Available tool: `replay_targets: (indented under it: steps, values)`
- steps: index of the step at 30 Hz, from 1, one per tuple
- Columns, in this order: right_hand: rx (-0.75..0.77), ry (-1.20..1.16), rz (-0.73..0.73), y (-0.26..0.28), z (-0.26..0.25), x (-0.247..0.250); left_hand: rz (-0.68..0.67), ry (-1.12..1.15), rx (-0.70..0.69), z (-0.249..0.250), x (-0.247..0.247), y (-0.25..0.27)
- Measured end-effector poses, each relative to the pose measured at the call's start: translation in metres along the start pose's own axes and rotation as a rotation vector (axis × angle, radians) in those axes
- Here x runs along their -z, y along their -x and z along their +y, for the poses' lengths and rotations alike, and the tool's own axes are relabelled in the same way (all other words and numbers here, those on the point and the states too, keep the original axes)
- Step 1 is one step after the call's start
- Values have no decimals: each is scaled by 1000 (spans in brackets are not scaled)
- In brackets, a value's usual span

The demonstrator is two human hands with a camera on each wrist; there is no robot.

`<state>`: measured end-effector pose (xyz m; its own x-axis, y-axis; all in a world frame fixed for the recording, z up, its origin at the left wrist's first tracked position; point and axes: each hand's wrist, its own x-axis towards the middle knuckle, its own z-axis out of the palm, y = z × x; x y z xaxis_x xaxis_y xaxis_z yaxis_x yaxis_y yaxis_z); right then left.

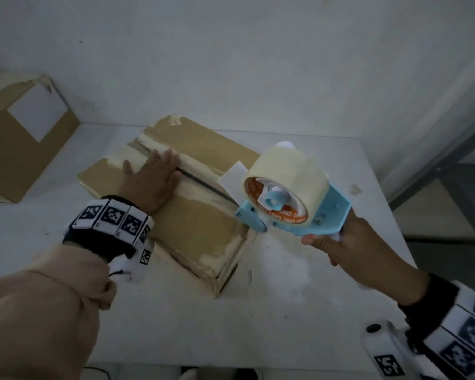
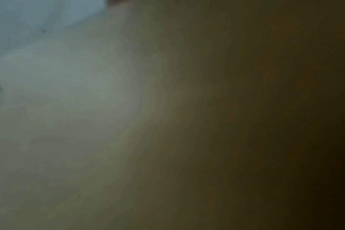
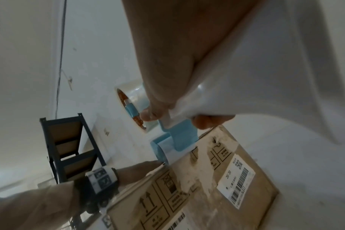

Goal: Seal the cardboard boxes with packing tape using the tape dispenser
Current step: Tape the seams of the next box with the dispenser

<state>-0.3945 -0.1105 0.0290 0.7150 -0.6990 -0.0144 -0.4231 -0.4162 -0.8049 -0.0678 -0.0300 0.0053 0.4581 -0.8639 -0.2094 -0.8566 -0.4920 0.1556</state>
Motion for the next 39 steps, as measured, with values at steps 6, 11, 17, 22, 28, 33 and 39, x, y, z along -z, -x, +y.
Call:
replay_targets:
  steps: [6,11,17,22,28,33,39]
  values:
    - [23,-37,78,-20,3,-15,-104,55,-180,53,-12,19]
    - [20,-77,100,-42,-3,-33,-30,2,-129,38,-15,8]
    - [32,-99,56,-45,-1,-35,33,-26,-127,30,-16,6]
    - [-3,-97,51,-29,14,-33,14,-29,-75,29,-19,3]
    - [0,-121,35,-29,16,-29,1,-37,-72,28,-20,2]
    - [1,-100,39,-21,21,-28,0,-37,-79,29,-19,4]
    - [12,-76,19,-21,25,-23,2,-35,-84,30,-19,4]
